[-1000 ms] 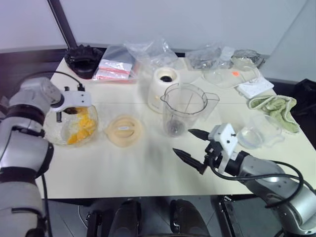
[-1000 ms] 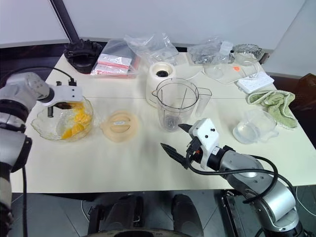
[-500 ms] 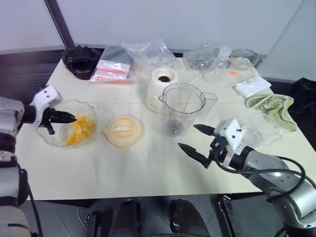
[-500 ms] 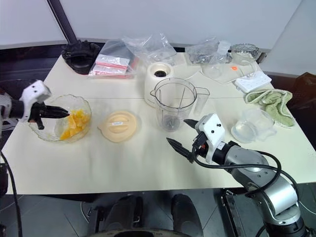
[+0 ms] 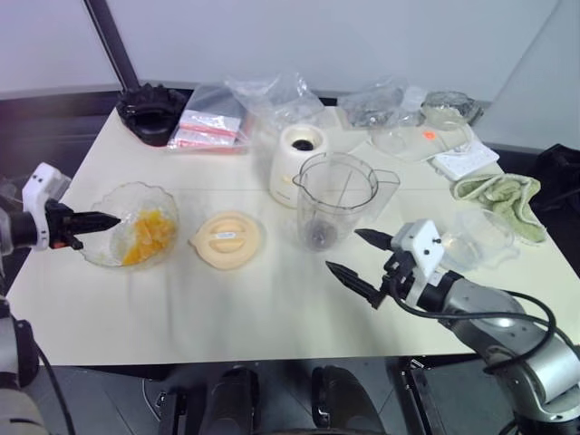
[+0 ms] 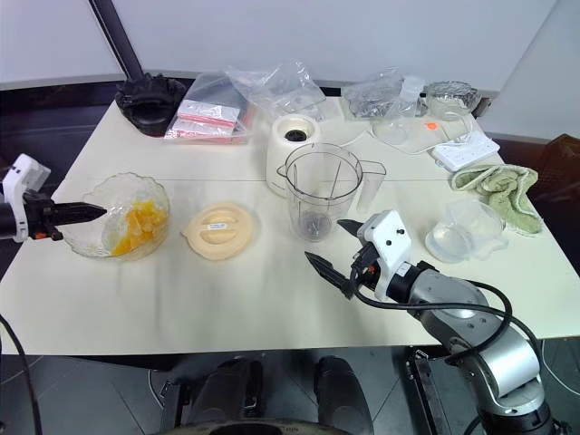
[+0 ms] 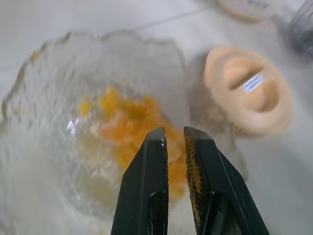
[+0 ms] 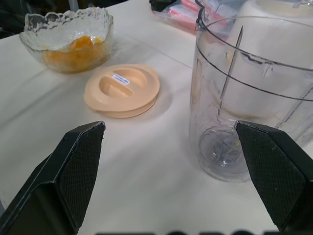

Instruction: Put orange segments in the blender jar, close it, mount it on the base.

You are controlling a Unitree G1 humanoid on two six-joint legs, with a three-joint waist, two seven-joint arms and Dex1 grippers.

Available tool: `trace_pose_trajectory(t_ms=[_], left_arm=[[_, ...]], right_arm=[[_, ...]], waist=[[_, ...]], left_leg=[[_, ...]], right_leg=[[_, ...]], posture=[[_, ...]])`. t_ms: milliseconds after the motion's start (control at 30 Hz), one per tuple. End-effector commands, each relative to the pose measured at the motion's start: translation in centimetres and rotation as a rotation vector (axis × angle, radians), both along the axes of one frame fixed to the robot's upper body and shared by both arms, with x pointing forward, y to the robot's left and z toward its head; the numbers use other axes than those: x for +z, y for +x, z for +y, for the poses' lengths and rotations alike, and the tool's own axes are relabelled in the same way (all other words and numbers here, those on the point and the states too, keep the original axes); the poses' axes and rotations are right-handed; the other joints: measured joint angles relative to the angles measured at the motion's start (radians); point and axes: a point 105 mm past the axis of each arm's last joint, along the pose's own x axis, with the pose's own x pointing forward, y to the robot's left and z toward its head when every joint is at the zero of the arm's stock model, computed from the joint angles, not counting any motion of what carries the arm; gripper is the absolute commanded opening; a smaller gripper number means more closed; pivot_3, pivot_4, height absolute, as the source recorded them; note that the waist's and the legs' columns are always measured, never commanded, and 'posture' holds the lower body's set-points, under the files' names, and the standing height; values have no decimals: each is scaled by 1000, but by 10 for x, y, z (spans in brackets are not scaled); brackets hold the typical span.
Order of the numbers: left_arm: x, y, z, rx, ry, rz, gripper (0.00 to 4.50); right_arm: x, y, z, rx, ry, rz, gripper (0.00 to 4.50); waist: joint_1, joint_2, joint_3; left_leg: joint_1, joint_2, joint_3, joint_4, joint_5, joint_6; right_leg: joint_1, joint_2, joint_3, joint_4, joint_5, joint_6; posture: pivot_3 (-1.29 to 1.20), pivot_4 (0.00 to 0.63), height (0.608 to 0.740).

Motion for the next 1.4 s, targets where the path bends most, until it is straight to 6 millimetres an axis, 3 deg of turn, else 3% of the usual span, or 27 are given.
trace_pose_trajectory(t_ms=[33, 200, 267, 333, 467, 600, 833, 1067, 1267, 1367, 1400], left_arm=[[26, 10, -7, -11, 9, -90, 603], [11, 23, -4, 35, 178, -50, 603], [12, 27, -7, 51, 168, -45, 1461], [10, 29, -22, -3, 168, 5, 2457], [-2, 31, -24, -2, 264, 81, 4438], [-12, 33, -27, 30, 295, 160, 4438], [-35, 46, -31, 230, 297, 267, 4438], [-70, 48, -34, 372, 328, 363, 4438], [-78, 52, -40, 404, 310, 365, 4438], [-84, 53, -44, 411, 310, 368, 3551], [-84, 52, -44, 411, 313, 371, 2997]], right_arm=[[11, -3, 5, 21, 18, -51, 4500], [15, -8, 14, 57, 26, -58, 4500], [16, -9, 16, 62, 27, -62, 4500], [19, -11, 20, 74, 27, -72, 4500], [24, -17, 27, 110, 18, -84, 4500], [25, -24, 31, 151, -24, -89, 4500], [22, -24, 32, 155, -42, -85, 4500], [31, -23, 34, 168, -58, -117, 4500], [33, -21, 32, 164, -66, -122, 4500], [34, -20, 31, 165, -71, -125, 4500], [34, -19, 31, 163, -71, -127, 4500]], waist=[[2, 0, 0], [-1, 0, 0], [-1, 0, 0], [-1, 0, 0], [-1, 0, 0], [-2, 0, 0], [3, 0, 0], [-2, 0, 0], [-1, 1, -1], [0, 1, -1], [1, 1, -1]], left_leg=[[0, 0, 0, 0, 0, 0], [0, 0, 0, 0, 0, 0], [0, 0, 0, 0, 0, 0], [0, 0, 0, 0, 0, 0], [0, 0, 1, 0, 0, 0], [0, 0, 0, 0, 0, 0], [0, 0, 0, 0, 0, 0], [0, -1, -1, 0, 0, 0], [1, -1, -2, 0, 0, 0], [2, -1, -2, 0, 0, 0], [3, -1, -2, 0, 0, 0]], right_leg=[[0, 0, 0, 0, 0, 0], [0, 0, 0, 0, 0, 0], [0, 0, 0, 0, 0, 0], [0, 0, 0, 0, 0, 0], [0, 0, 0, 0, 0, 0], [0, 0, 0, 0, 0, 0], [0, 0, 0, 0, 1, 2], [0, 0, 0, 0, 2, 3], [0, 1, 0, 0, 2, 3], [1, 0, 0, 0, 2, 3], [2, 0, 0, 0, 2, 3]], posture=[[0, 150, 740], [0, 150, 740], [0, 150, 740], [0, 150, 740], [0, 150, 740], [0, 150, 740], [0, 150, 740], [0, 150, 740], [0, 150, 740], [0, 150, 740], [0, 150, 740]])
